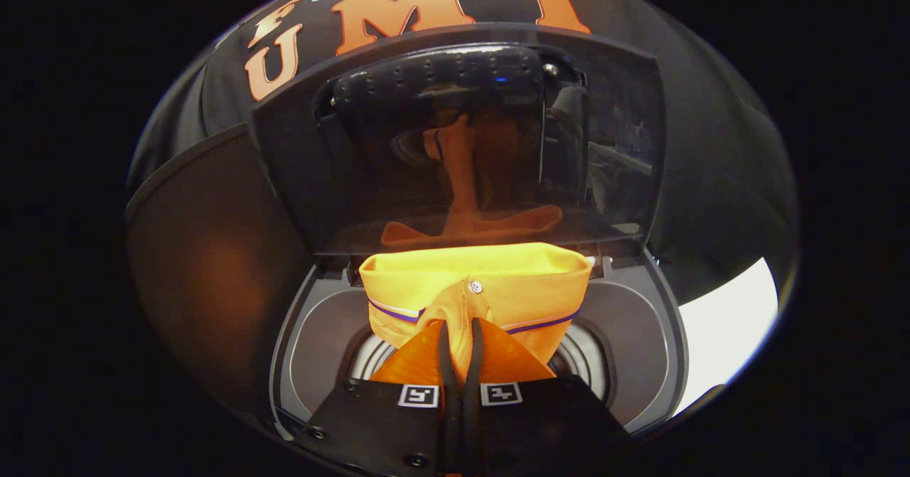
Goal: Put the clothes into the washing machine and then close the washing machine lid.
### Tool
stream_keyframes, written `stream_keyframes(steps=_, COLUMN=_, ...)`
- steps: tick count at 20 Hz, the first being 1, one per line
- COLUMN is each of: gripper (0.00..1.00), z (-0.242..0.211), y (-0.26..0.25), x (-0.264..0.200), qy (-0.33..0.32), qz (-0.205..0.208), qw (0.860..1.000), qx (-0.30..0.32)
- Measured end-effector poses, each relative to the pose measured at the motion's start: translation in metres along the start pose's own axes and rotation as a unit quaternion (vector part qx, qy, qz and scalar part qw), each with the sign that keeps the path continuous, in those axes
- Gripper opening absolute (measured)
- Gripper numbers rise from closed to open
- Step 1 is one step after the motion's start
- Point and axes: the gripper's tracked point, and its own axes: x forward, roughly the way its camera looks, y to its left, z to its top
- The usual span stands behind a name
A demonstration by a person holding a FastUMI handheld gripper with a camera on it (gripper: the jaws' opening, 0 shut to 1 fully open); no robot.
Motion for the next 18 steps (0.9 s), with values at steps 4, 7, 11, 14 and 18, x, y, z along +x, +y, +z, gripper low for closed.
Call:
stream_keyframes(steps=4, gripper=0.08, z=-0.030, y=-0.003, x=0.016, qy=0.043, qz=-0.008, qw=0.999, qx=0.017)
stream_keyframes(steps=7, gripper=0.08, z=-0.047, y=-0.002, x=0.028, qy=0.076, qz=-0.017, qw=0.997, qx=0.027)
stream_keyframes(steps=11, gripper=0.08, z=-0.066, y=-0.006, x=0.041, qy=0.124, qz=-0.030, qw=0.991, qx=0.047)
stream_keyframes(steps=14, gripper=0.08, z=-0.072, y=-0.008, x=0.045, qy=0.148, qz=-0.032, qw=0.987, qx=0.059)
stream_keyframes(steps=18, gripper=0.08, z=-0.077, y=-0.012, x=0.046, qy=0.167, qz=-0.046, qw=0.983, qx=0.059)
